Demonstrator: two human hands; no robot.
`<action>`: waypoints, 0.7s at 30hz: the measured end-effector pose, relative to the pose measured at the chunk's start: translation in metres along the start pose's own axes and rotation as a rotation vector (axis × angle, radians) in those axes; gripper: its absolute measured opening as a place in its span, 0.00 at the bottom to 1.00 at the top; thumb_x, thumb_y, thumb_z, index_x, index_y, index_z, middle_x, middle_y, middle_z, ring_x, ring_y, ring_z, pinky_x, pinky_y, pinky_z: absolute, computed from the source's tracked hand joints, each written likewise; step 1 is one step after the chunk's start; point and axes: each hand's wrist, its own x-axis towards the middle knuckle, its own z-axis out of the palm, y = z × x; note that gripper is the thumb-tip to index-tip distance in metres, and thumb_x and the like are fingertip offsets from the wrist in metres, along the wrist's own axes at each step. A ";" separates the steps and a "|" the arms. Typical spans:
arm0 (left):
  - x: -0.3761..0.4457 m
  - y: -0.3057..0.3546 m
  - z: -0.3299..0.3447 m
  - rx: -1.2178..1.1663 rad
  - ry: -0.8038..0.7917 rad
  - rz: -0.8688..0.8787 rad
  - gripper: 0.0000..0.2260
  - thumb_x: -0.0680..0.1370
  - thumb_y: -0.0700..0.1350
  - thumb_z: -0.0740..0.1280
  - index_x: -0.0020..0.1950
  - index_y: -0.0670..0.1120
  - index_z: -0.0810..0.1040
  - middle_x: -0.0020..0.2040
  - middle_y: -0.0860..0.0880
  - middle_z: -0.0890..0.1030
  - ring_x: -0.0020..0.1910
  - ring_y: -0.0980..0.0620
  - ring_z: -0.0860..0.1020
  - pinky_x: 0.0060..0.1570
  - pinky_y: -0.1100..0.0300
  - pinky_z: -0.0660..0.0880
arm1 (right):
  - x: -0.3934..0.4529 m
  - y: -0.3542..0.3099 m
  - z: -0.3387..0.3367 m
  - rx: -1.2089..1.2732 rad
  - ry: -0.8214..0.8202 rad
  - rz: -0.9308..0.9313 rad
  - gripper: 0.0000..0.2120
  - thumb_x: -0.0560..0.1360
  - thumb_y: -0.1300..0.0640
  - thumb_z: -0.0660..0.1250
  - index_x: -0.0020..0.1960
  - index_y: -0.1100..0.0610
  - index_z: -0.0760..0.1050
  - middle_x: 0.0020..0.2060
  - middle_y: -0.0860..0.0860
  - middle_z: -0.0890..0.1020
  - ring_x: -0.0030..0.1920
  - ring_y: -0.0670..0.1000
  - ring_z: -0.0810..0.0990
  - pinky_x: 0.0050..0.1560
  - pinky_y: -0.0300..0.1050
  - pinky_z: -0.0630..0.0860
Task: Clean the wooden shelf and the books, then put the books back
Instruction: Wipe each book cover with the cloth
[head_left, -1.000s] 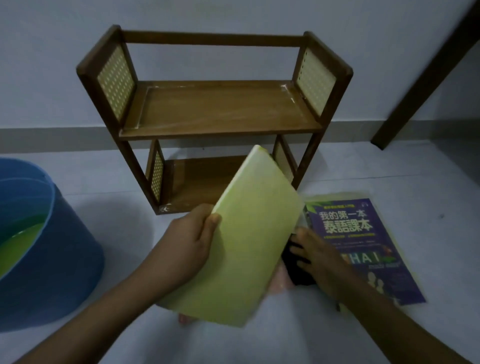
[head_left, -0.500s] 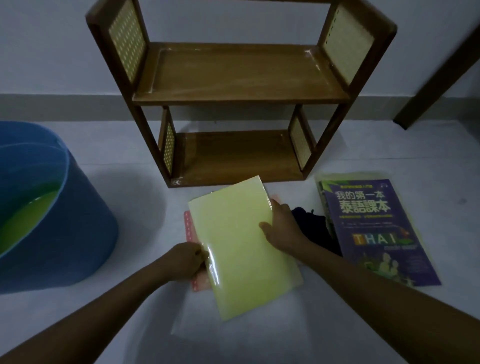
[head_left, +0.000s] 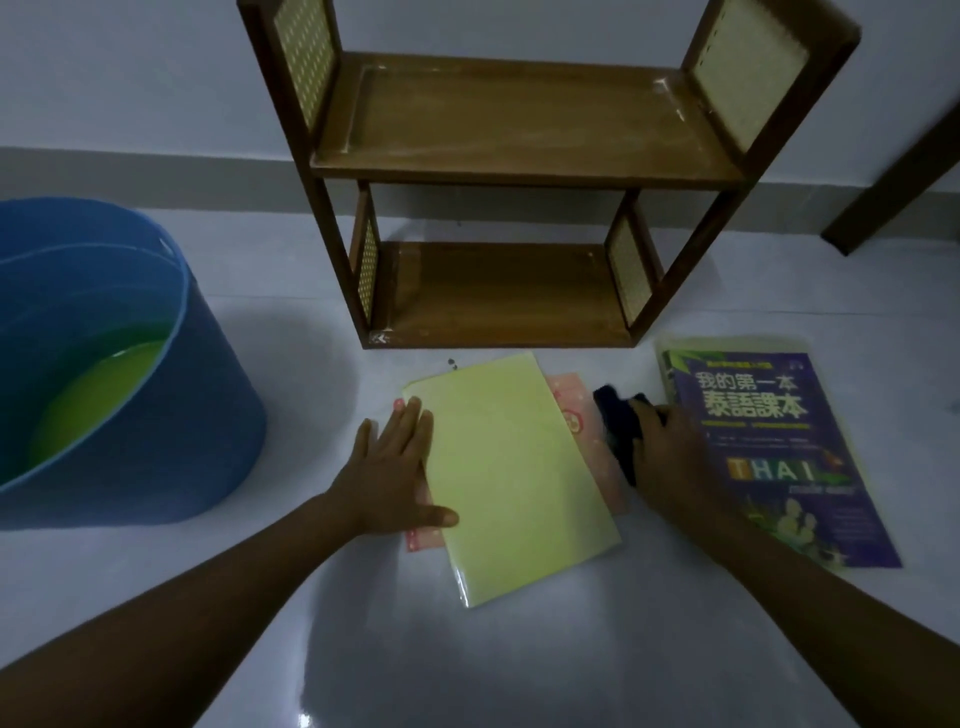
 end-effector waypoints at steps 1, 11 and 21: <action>-0.002 -0.003 0.000 0.014 0.007 -0.007 0.59 0.63 0.78 0.56 0.76 0.43 0.35 0.74 0.44 0.30 0.72 0.46 0.30 0.73 0.39 0.39 | 0.004 -0.010 -0.001 0.011 0.059 -0.025 0.19 0.78 0.59 0.58 0.68 0.53 0.68 0.63 0.59 0.70 0.62 0.61 0.69 0.58 0.51 0.67; -0.004 -0.003 -0.004 0.034 0.020 0.023 0.58 0.63 0.77 0.57 0.77 0.42 0.36 0.76 0.42 0.33 0.75 0.45 0.33 0.74 0.41 0.40 | -0.087 -0.083 0.066 -0.045 -0.264 -0.760 0.14 0.75 0.50 0.63 0.59 0.49 0.74 0.54 0.54 0.80 0.51 0.56 0.79 0.50 0.45 0.76; -0.002 -0.007 -0.001 -0.093 0.078 0.077 0.60 0.62 0.75 0.62 0.77 0.42 0.35 0.76 0.46 0.35 0.76 0.47 0.36 0.74 0.40 0.42 | -0.014 -0.128 0.062 -0.005 -0.190 -0.622 0.18 0.77 0.58 0.59 0.67 0.51 0.71 0.63 0.59 0.72 0.59 0.63 0.70 0.57 0.56 0.70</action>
